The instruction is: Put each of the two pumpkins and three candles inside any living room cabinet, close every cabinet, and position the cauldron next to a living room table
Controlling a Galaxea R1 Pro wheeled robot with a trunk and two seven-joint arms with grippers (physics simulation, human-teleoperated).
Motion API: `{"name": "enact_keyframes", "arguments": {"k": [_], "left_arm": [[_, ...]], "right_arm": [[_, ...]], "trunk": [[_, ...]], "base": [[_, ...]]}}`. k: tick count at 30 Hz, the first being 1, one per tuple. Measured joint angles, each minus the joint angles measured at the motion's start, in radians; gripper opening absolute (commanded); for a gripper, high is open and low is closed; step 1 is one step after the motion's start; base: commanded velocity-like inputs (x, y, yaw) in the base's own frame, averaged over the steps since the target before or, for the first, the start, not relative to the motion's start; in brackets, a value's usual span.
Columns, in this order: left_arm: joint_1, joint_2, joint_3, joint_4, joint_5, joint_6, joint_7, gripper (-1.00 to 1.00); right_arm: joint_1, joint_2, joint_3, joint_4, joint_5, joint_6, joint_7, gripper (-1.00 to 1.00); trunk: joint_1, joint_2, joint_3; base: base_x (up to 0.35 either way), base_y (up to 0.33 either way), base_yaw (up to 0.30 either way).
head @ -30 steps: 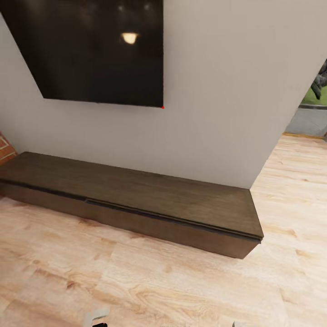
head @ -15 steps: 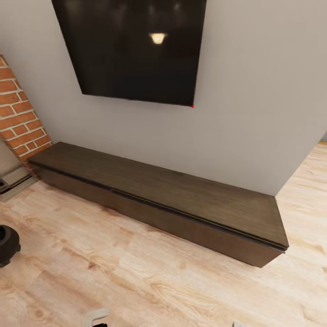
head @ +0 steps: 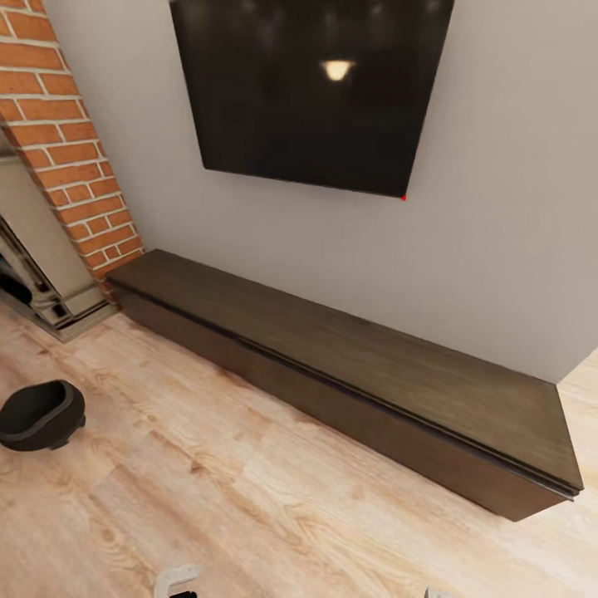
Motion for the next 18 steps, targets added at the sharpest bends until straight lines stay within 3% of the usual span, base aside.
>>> {"name": "enact_keyframes", "arguments": {"k": [18], "left_arm": [[0.000, -0.004, 0.000, 0.000, 0.000, 0.000, 0.000, 1.00]], "right_arm": [[0.000, 0.000, 0.000, 0.000, 0.035, 0.000, 0.000, 1.00]], "trunk": [[0.000, 0.000, 0.000]], "base": [[0.000, 0.000, 0.287]]}}
